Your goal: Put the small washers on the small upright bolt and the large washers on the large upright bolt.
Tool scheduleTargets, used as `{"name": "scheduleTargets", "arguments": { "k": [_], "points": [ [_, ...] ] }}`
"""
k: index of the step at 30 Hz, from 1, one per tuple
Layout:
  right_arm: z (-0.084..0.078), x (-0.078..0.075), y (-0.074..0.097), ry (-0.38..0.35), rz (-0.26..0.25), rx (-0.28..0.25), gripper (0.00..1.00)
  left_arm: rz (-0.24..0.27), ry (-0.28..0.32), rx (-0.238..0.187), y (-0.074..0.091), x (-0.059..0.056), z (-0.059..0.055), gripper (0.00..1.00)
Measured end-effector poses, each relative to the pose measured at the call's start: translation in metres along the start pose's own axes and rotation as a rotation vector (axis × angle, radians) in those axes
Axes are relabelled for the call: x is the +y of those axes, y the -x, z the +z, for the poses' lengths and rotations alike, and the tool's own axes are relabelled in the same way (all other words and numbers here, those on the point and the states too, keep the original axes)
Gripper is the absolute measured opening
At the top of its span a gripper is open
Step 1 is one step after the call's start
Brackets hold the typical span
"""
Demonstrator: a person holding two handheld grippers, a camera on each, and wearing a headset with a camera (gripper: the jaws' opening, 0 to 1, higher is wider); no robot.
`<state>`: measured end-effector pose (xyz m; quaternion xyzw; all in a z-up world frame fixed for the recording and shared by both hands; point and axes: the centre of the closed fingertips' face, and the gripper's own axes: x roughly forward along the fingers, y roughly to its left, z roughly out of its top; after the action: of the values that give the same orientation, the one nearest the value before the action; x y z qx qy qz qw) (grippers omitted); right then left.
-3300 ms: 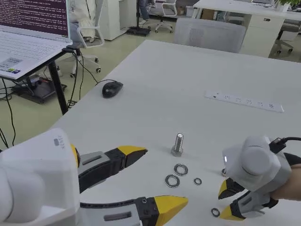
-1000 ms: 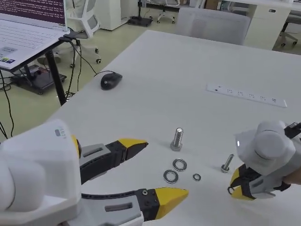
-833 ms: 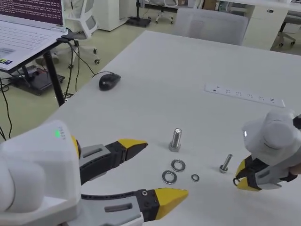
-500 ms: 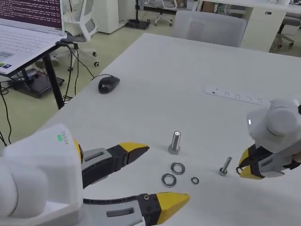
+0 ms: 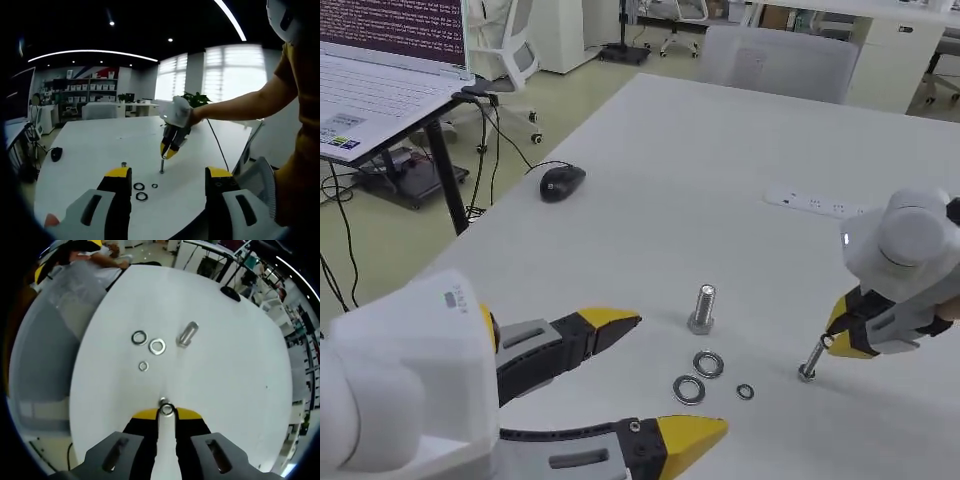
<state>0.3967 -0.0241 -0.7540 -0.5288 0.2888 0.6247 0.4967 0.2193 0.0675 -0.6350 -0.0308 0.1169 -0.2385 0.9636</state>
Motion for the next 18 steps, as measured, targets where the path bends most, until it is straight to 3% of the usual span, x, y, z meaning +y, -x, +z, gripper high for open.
{"name": "scheduleTargets", "arguments": {
  "k": [18],
  "points": [
    [-0.0006, 0.0004, -0.0089, 0.018, 0.043, 0.026, 0.12, 0.018, 0.023, 0.001, -0.0016, 0.0077, -0.0048, 0.58]
  ]
}}
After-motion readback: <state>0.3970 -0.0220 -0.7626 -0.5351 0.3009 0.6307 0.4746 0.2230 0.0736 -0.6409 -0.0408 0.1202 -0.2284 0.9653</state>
